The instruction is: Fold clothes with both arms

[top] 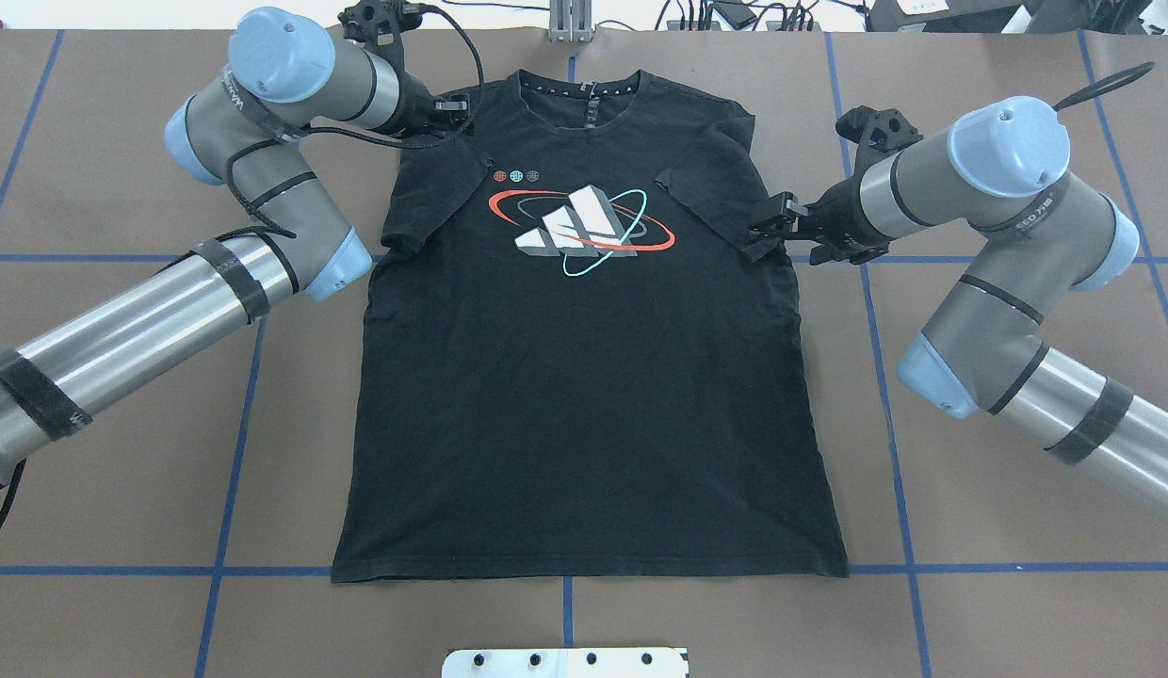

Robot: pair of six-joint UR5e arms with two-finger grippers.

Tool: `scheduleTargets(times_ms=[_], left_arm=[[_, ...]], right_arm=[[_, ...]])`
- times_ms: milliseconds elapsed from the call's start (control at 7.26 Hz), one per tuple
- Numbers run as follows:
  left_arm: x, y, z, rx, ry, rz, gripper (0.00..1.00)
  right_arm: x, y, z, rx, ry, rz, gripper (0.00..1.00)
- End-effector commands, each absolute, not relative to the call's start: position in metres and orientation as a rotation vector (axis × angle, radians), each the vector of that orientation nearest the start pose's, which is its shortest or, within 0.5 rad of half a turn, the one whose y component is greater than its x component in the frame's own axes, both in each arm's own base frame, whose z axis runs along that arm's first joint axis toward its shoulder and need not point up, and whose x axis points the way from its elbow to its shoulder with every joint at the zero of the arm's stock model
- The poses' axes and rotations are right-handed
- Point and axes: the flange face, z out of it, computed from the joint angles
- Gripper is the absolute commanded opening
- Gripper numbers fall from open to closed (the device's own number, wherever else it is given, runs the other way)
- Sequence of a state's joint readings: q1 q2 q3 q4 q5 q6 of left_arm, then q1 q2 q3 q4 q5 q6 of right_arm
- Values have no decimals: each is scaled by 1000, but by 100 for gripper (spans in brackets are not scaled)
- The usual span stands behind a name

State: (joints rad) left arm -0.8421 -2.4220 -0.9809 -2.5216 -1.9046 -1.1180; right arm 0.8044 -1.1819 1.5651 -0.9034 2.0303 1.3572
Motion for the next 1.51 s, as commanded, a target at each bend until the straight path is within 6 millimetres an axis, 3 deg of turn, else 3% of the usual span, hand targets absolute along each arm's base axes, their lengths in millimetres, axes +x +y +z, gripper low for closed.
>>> scheduleTargets(times_ms=[0, 138, 275, 413, 551, 826, 964, 1102, 1377], left_arm=[[451, -649, 278, 450, 1212, -81, 95], [433, -626, 294, 437, 1233, -60, 95], [419, -610, 302, 446, 1246, -55, 96], [415, -607, 302, 449, 1250, -56, 98], [414, -607, 301, 450, 1252, -56, 98], [412, -601, 286, 415, 1290, -126, 98], [408, -598, 277, 420, 1307, -133, 98], [407, -597, 275, 422, 1309, -135, 98], [407, -597, 275, 424, 1309, -136, 98]], right_arm=[[-420, -500, 356, 129, -1107, 417, 100], [-422, -468, 364, 100, -1084, 428, 100], [-403, -411, 386, 66, -1045, 404, 100], [-376, -350, 404, 28, -1020, 408, 100], [-377, -316, 403, 3, -1015, 461, 100], [-410, -252, 410, -19, -993, 538, 100], [-418, -220, 429, -9, -954, 508, 99], [-418, -206, 438, -5, -935, 488, 98], [-421, -192, 433, -42, -946, 508, 89]])
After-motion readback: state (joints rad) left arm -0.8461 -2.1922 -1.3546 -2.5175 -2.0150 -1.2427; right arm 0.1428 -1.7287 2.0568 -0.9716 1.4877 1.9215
